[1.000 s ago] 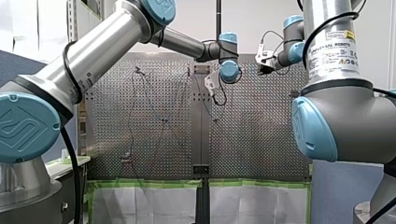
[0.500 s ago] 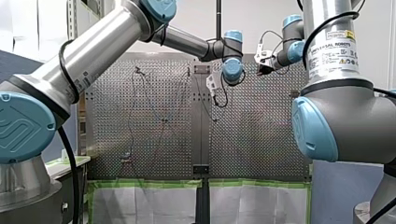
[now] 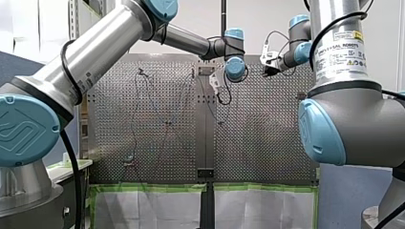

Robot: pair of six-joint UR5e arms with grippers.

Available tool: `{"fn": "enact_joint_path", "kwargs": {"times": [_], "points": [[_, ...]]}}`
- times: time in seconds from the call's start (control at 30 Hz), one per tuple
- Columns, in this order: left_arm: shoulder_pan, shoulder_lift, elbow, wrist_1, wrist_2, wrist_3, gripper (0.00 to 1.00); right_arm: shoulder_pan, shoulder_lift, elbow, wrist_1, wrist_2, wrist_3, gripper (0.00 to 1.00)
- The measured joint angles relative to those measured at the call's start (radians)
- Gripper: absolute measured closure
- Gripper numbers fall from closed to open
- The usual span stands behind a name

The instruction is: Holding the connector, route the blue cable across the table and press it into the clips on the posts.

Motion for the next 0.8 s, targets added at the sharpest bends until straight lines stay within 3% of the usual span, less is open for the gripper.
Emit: {"fn": "enact_joint_path", "kwargs": {"times": [0.37, 0.67, 0.8], "points": [[0.070, -0.004, 0.000, 0.057, 0.085, -0.017, 0.98, -0.008, 0.014, -0.038, -0.002, -0.003, 0.017, 1.00], [0.085, -0.014, 0.000, 0.063, 0.154, -0.019, 0.98, -0.010, 0.035, -0.048, -0.011, -0.012, 0.018, 1.00], [0.080, -0.015, 0.000, 0.047, 0.161, -0.020, 0.98, -0.010, 0.037, -0.055, -0.018, -0.017, 0.018, 1.00]]}}
